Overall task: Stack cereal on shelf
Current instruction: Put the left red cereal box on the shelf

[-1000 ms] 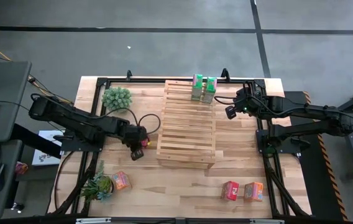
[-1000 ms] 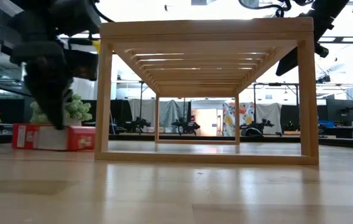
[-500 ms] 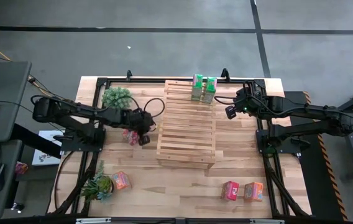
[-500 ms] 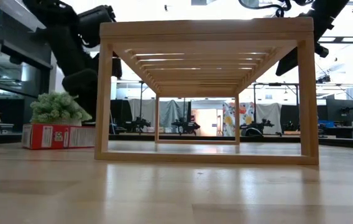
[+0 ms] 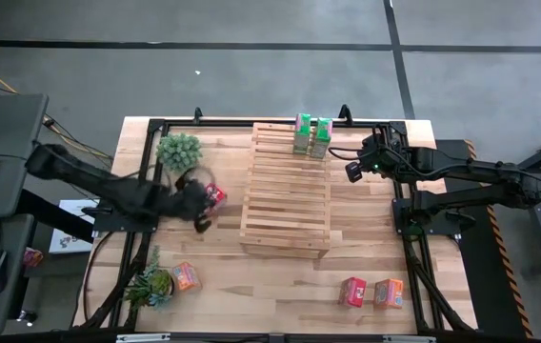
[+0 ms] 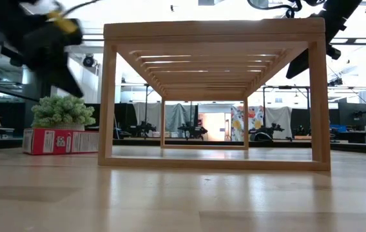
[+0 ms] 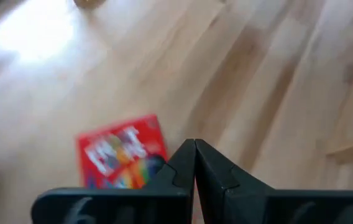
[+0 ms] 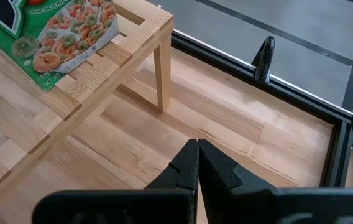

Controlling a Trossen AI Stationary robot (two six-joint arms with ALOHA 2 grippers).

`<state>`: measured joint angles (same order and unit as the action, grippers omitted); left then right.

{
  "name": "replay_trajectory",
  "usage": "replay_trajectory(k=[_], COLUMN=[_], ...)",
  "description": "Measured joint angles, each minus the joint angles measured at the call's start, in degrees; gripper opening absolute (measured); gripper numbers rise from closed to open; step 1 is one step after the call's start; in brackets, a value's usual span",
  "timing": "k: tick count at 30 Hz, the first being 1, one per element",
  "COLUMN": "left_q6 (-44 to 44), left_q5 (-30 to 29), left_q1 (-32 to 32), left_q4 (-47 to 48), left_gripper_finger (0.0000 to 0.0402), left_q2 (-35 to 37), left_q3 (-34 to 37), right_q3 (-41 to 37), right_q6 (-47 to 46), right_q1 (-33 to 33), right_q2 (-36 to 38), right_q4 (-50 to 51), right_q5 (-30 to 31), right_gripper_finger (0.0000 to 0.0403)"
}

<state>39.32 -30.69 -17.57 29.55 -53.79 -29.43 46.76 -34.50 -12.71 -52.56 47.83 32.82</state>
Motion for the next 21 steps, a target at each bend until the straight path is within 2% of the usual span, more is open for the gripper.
replay_trajectory(k=[4, 7, 11, 16, 21], left_q6=[16.01, 24.91, 30.77, 38.5, 44.54], left_q5=[-7.66, -11.62, -12.59, -12.75, -8.47], left_q1=[-11.67, -16.68, -18.83, -18.92, -20.23], left_q4=[-1.42, -0.95, 1.72, 12.23, 18.79], left_gripper_finger=[0.0, 0.0, 0.0, 0.0, 0.0], left_q2=[1.04, -1.15, -5.37, -10.44, -14.76], left_q3=[5.72, 7.1, 6.18, 3.15, 0.79], right_q3=[0.0, -0.01, -0.02, -0.02, -0.01], right_q6=[0.24, -0.06, -0.1, -0.2, -0.2], right_q1=[0.0, 0.0, 0.0, 0.0, 0.0], right_q2=[0.0, -0.01, -0.01, 0.0, -0.01], right_q4=[0.0, -0.04, -0.42, -0.46, -0.44], right_q5=[0.59, 1.66, 1.66, 1.64, 1.61], right_gripper_finger=[0.0, 0.0, 0.0, 0.0, 0.0])
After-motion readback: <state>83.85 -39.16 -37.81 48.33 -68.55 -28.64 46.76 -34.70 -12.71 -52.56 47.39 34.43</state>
